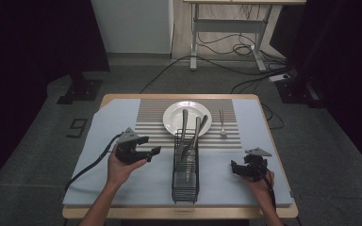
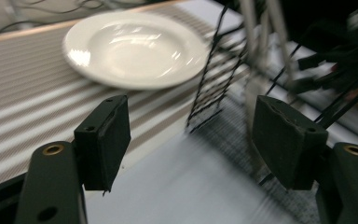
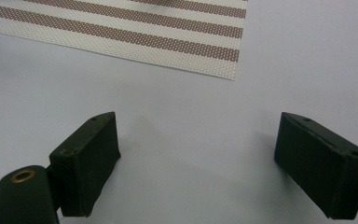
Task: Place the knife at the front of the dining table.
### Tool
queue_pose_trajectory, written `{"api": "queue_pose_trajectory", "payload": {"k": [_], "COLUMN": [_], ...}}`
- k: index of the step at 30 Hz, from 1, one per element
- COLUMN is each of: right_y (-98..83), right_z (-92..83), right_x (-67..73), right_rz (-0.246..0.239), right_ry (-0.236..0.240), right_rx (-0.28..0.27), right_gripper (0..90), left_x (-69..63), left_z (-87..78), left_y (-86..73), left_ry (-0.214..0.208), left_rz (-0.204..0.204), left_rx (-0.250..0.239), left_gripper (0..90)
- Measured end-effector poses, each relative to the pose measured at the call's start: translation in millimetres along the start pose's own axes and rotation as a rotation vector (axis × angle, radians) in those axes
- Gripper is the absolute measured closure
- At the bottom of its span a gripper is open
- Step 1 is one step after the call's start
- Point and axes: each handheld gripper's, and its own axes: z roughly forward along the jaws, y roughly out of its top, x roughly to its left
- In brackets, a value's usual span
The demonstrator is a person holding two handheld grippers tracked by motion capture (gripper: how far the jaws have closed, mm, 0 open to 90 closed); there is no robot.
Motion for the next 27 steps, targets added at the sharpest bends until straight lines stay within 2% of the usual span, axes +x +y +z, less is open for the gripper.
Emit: {"api": "queue_pose_trajectory", "payload": {"k": [7,15,20,24,26,27], "right_y": [0.1,0.0,0.0,0.1,0.1,0.1], "right_z": [0.0,0.2,0.2,0.3,0.3,0.3], "right_x": [-0.1,0.2,0.2,0.1,0.0,0.0], "right_rz": [0.0,0.0,0.0,0.0,-0.001,-0.001], "right_ry": [0.0,-0.002,-0.002,-0.002,-0.002,-0.002], "right_rx": [0.001,0.0,0.0,-0.001,-0.001,-0.001], "right_gripper": [13.5,13.5,13.5,13.5,13.5,13.5], "left_x": [-3.0,-10.4,-10.0,-9.0,-6.0,-6.0], "left_z": [9.9,30.7,44.1,56.2,61.4,61.4], "left_y": [16.3,38.2,49.5,57.5,60.3,60.3], "left_ry": [-0.031,-0.055,-0.085,-0.079,-0.105,-0.105], "left_rz": [-0.001,0.009,-0.008,-0.002,-0.026,-0.026], "left_rx": [-0.01,-0.018,-0.021,-0.009,-0.016,-0.016], "left_gripper": [29.8,32.3,34.7,37.8,40.4,41.2]}}
